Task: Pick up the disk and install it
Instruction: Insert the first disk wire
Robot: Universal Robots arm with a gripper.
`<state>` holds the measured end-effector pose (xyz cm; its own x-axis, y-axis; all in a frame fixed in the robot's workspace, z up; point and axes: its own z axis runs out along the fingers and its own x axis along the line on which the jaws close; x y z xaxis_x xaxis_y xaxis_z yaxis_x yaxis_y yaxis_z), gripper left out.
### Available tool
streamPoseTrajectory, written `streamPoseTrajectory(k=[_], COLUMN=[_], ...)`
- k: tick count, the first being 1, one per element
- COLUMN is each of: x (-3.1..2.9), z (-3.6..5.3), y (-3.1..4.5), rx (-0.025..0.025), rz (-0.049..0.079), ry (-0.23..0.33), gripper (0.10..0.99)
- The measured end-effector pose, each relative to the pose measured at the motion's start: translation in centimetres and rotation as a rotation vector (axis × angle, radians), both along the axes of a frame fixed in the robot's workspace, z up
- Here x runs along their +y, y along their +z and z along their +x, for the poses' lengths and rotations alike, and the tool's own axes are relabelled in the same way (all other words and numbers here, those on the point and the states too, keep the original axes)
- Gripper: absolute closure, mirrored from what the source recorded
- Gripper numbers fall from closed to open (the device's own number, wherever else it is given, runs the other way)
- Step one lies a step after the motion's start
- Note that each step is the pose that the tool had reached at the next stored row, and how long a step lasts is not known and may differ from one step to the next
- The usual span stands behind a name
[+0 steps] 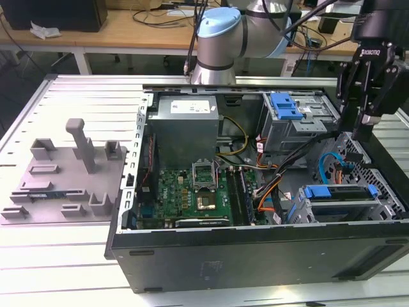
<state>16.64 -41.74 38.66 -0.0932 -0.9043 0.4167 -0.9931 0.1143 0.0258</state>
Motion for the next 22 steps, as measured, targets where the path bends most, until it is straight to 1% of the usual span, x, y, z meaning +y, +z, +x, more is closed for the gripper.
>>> streamPoseTrajectory(k=[1, 4, 6, 8, 9, 10, 11, 12, 14, 16, 19, 20, 21, 22], x=[0.10, 0.50, 0.53, 0.56, 0.61, 0.69, 0.81, 0.85, 0.85, 0.85, 0.85, 0.85, 0.85, 0.85], z=[0.42, 2.33, 2.78, 2.95, 3.02, 3.07, 3.07, 3.07, 3.08, 3.08, 3.07, 3.07, 3.07, 3.07], y=[-0.07, -0.55, -0.86, -1.07, -1.18, -1.30, -1.47, -1.63, -1.87, -2.32, -3.08, -3.22, -3.43, -3.66], rx=[0.0009, 0.0036, 0.0036, 0.0036, 0.0035, 0.0036, 0.0036, 0.0037, 0.0032, 0.0034, 0.0037, 0.0039, 0.0038, 0.0039], rz=[0.000, 0.000, -0.002, -0.010, -0.020, -0.036, -0.046, -0.048, -0.048, -0.049, -0.057, -0.058, -0.060, -0.063], ry=[0.000, 0.000, 0.000, 0.000, -0.001, -0.001, -0.002, -0.009, -0.032, -0.074, -0.101, -0.105, -0.112, -0.118], gripper=[0.584, 0.584, 0.584, 0.584, 0.584, 0.584, 0.584, 0.584, 0.584, 0.584, 0.584, 0.596, 0.667, 0.667])
